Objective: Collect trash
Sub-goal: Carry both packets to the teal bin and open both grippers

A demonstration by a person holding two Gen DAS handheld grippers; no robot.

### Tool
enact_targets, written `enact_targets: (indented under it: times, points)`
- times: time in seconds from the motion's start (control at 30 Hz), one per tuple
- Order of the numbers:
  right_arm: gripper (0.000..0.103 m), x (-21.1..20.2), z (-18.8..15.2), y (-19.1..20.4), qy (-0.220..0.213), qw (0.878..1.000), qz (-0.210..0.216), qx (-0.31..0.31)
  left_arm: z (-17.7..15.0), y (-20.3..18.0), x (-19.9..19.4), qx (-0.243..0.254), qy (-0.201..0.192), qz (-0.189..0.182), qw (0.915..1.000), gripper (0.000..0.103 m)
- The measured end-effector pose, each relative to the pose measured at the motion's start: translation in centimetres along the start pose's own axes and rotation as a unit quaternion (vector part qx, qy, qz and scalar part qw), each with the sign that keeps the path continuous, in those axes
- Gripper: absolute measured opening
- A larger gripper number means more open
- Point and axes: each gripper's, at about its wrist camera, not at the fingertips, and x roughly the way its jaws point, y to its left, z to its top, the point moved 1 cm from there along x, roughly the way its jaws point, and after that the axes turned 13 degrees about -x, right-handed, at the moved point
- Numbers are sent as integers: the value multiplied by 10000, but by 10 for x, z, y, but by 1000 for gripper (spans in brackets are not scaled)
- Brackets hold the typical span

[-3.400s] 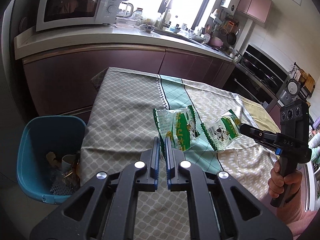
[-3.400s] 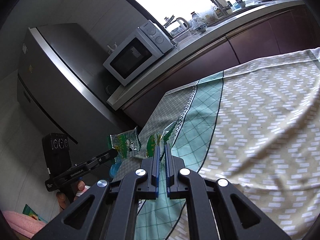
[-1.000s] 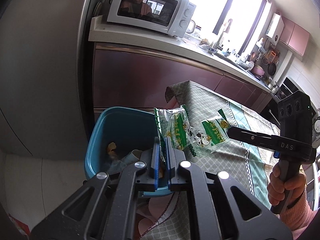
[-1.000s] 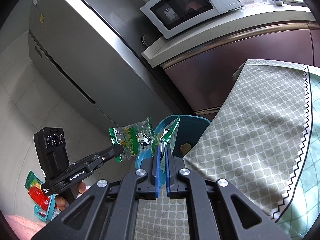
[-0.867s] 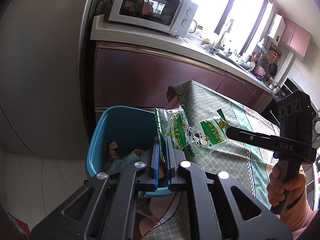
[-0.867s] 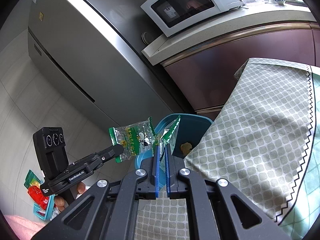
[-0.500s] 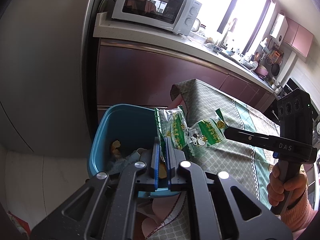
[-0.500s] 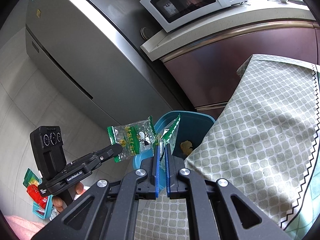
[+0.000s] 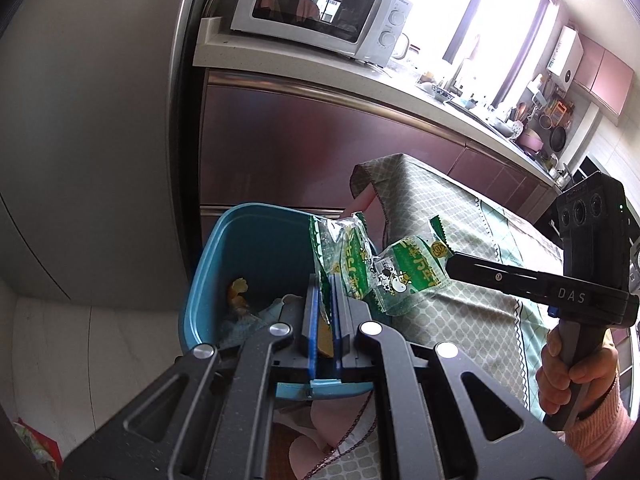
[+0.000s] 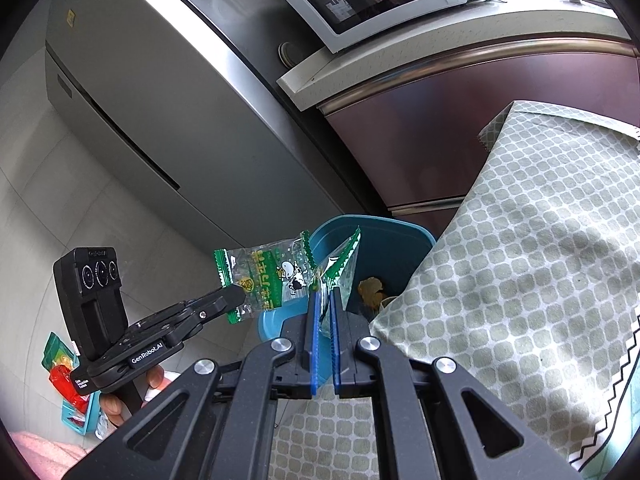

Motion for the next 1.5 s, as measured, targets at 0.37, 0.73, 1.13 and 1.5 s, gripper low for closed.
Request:
enact_targets:
  times: [0.37, 0.73, 1.13, 1.5]
  points:
    - [4, 19, 7, -2, 152, 9999, -82, 9, -1, 9, 18, -47, 107, 127, 9999, 7]
    - [7, 58, 12, -3, 548, 9983, -172, -52, -5, 25, 51, -165, 368, 347, 9986, 7]
    - [10, 89, 14, -3, 823, 9957, -406, -135, -14, 29, 83, -134, 601, 483, 9969, 19]
    - [26, 65, 0, -1, 617, 9966, -482, -243, -24, 16, 65, 110, 280, 393, 9988, 43]
